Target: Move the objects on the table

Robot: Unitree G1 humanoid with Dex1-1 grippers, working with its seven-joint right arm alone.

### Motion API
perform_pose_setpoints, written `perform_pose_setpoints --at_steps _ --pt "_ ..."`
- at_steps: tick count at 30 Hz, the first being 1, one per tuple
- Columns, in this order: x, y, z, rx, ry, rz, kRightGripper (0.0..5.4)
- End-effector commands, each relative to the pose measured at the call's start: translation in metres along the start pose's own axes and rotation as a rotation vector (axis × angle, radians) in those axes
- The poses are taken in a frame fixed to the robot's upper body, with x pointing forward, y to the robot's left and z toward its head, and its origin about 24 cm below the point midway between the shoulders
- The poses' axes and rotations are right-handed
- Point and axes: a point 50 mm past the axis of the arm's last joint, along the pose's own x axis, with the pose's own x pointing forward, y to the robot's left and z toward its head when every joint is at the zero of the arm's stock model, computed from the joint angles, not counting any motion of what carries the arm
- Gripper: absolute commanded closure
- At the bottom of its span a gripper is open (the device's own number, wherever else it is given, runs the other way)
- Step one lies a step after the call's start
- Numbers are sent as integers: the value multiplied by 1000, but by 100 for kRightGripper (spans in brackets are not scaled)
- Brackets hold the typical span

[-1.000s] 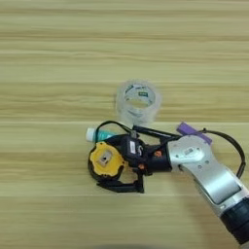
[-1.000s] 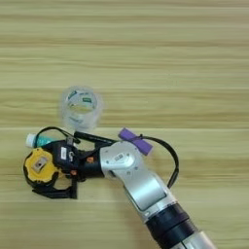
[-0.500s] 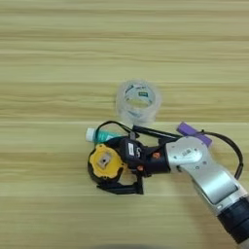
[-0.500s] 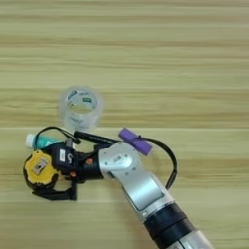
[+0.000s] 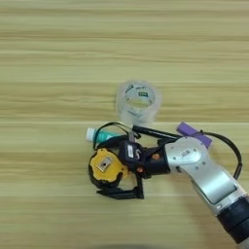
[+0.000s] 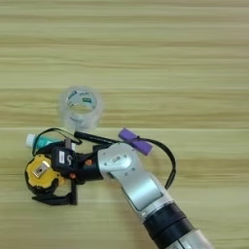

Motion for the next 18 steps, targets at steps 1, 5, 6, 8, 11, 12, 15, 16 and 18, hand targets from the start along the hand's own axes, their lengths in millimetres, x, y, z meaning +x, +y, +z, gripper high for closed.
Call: perform_pose_setpoints --at_steps 1,5,6,8,11,12,15,16,18 --pt "-6 -19 23 -101 -55 -63 4" --pt "-9 -22 27 -102 -75 -77 4" --pt "-10 -23 28 -103 -79 -82 4" --pt "-11 -24 29 -102 -86 -90 4" --pt "-12 -25 30 -102 -92 -94 4" --pt "-12 -25 31 -102 -95 -95 4" --pt "-14 -26 33 -107 -103 -103 4" --pt "-15 -27 34 -109 -111 -108 4" --pt "-17 -28 38 -112 -130 -116 4"
